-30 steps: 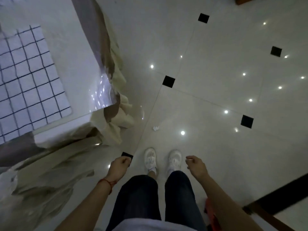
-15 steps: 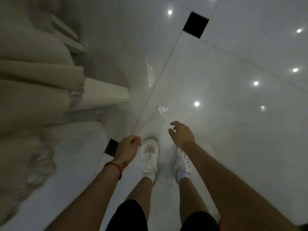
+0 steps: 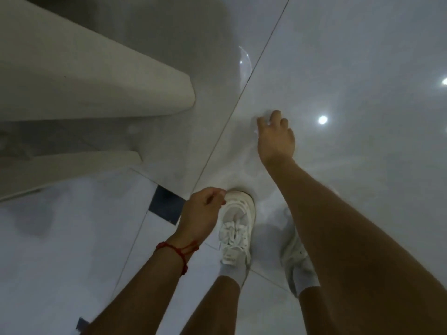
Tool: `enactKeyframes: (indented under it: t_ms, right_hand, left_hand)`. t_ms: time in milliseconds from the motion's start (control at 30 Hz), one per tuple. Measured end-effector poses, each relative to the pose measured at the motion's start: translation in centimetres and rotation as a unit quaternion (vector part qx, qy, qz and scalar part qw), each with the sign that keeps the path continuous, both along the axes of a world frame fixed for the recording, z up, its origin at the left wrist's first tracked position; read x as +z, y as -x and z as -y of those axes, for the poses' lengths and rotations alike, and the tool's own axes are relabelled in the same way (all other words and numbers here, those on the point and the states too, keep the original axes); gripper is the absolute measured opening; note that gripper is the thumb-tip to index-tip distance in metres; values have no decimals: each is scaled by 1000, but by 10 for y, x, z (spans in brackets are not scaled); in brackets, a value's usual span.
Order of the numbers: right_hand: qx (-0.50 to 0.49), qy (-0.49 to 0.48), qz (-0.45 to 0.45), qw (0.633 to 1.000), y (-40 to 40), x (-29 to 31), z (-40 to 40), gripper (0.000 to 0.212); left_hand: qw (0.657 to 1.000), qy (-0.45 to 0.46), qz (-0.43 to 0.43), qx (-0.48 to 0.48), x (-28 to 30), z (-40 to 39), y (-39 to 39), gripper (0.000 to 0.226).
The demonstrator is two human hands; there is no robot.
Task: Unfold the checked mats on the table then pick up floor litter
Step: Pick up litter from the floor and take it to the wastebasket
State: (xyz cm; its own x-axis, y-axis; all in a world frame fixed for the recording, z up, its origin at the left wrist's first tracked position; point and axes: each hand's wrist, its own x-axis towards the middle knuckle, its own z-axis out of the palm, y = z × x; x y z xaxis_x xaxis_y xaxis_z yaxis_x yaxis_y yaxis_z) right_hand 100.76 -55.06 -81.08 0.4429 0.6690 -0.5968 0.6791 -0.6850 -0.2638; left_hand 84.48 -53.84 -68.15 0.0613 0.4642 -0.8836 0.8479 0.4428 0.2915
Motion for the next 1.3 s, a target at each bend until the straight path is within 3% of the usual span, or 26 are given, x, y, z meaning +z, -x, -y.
enactKeyframes:
  t_ms: [100, 200, 333, 733, 900, 1200, 1300]
  right_hand:
    - [-130, -1, -87, 988, -2, 1, 15, 28]
    - [-303, -63, -163, 937, -16, 26, 28, 21]
    - [-374, -111, -200, 899, -30, 93, 40, 13]
    - [-259, -151, -226, 927, -93, 349, 72, 12]
    - [-268, -187, -216, 920, -121, 446, 68, 6]
    - [-244, -182, -195, 932, -96, 579, 78, 20]
    - [-217, -174, -204, 939, -59, 608, 81, 12]
  left_hand:
    - [1000, 3, -15, -3, 6, 5, 10, 18]
    - [1000, 3, -17, -14, 24, 8, 9, 18]
    - [1000, -8, -15, -24, 67, 6, -6, 20]
    - [994, -76, 75, 33, 267, 19, -79, 15]
    - [986, -102, 100, 90, 352, 41, -83, 15]
    - [958, -164, 86, 220, 475, 87, 1, 19]
    - [944, -183, 74, 265, 506, 110, 47, 19]
